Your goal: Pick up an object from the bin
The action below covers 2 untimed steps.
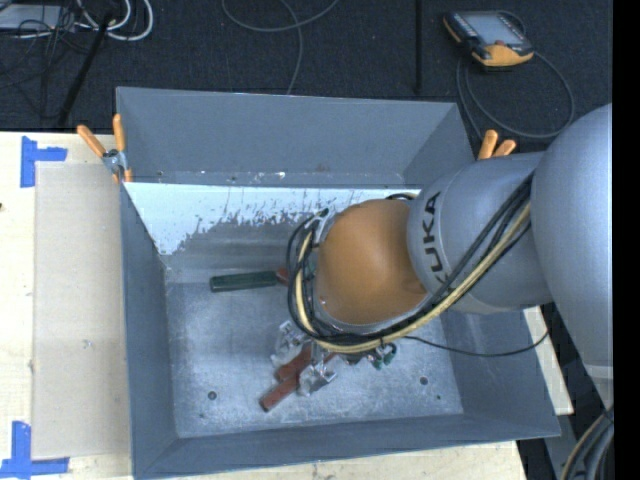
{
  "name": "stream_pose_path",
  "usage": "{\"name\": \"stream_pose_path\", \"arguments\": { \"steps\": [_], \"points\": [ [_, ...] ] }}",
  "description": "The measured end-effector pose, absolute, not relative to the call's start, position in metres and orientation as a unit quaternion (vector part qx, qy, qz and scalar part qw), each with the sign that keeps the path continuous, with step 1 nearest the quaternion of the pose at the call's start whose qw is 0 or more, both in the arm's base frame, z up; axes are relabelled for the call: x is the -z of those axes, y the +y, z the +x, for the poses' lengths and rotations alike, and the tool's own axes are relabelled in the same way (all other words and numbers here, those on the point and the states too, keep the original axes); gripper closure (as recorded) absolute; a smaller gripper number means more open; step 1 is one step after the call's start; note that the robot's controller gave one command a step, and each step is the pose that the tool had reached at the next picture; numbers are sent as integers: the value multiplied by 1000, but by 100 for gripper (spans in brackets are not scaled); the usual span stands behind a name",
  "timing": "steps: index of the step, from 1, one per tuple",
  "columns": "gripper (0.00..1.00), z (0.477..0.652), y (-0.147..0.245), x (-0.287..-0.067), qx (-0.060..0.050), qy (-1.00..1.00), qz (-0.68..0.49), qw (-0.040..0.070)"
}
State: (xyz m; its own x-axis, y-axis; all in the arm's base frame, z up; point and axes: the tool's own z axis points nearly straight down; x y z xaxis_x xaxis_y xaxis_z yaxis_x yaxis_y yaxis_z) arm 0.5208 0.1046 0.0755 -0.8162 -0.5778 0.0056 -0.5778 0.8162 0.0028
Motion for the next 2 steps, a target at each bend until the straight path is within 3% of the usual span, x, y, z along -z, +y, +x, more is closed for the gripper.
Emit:
{"name": "stream_pose_path", "arguments": {
  "steps": [2],
  "points": [
    [100, 521, 105, -75, 1, -953, 302, 3]
  ]
}}
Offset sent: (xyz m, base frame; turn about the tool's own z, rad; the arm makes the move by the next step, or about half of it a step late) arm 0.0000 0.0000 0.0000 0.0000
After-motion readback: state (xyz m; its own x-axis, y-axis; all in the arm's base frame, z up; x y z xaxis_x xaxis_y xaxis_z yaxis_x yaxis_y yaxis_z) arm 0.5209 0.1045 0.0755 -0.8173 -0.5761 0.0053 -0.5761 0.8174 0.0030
